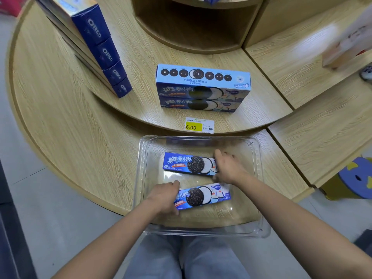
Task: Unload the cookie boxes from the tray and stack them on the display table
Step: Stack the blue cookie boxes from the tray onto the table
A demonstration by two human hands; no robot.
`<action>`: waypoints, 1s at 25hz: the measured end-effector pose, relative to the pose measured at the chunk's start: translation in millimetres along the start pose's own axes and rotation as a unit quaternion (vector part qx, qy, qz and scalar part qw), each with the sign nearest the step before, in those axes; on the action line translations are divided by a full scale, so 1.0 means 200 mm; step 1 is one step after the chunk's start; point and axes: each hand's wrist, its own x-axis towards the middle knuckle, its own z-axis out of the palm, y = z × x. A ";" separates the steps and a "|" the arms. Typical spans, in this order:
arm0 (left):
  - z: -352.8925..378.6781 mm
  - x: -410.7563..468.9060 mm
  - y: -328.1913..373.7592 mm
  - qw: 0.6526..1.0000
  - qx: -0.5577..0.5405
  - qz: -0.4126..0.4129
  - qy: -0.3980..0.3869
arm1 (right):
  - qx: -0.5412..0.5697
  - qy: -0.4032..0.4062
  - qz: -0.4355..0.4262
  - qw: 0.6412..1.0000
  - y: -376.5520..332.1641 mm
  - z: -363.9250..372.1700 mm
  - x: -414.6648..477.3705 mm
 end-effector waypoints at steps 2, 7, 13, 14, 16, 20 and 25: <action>0.01 -0.01 0.00 1.000 0.010 0.011 -0.003 | 0.002 -0.016 -0.005 1.000 0.01 -0.01 0.00; 0.01 0.01 -0.03 0.999 0.001 0.032 -0.018 | 0.058 -0.068 -0.010 0.996 0.02 -0.02 0.00; 0.01 0.03 -0.08 0.992 -0.108 0.057 -0.028 | 0.091 -0.118 -0.009 0.989 0.05 -0.02 0.00; 0.02 0.03 -0.09 0.990 -0.127 0.062 -0.023 | 0.104 -0.119 -0.010 0.987 0.06 -0.02 0.00; 0.04 0.02 -0.11 0.986 -0.153 0.067 -0.010 | 0.140 -0.105 -0.006 0.985 0.07 -0.02 -0.01; 0.05 -0.02 -0.11 0.985 -0.145 0.076 0.054 | 0.173 -0.080 -0.019 0.981 0.07 -0.01 -0.06; 0.03 -0.12 -0.10 0.978 -0.145 0.084 0.121 | 0.211 0.039 -0.023 0.976 0.07 -0.06 -0.20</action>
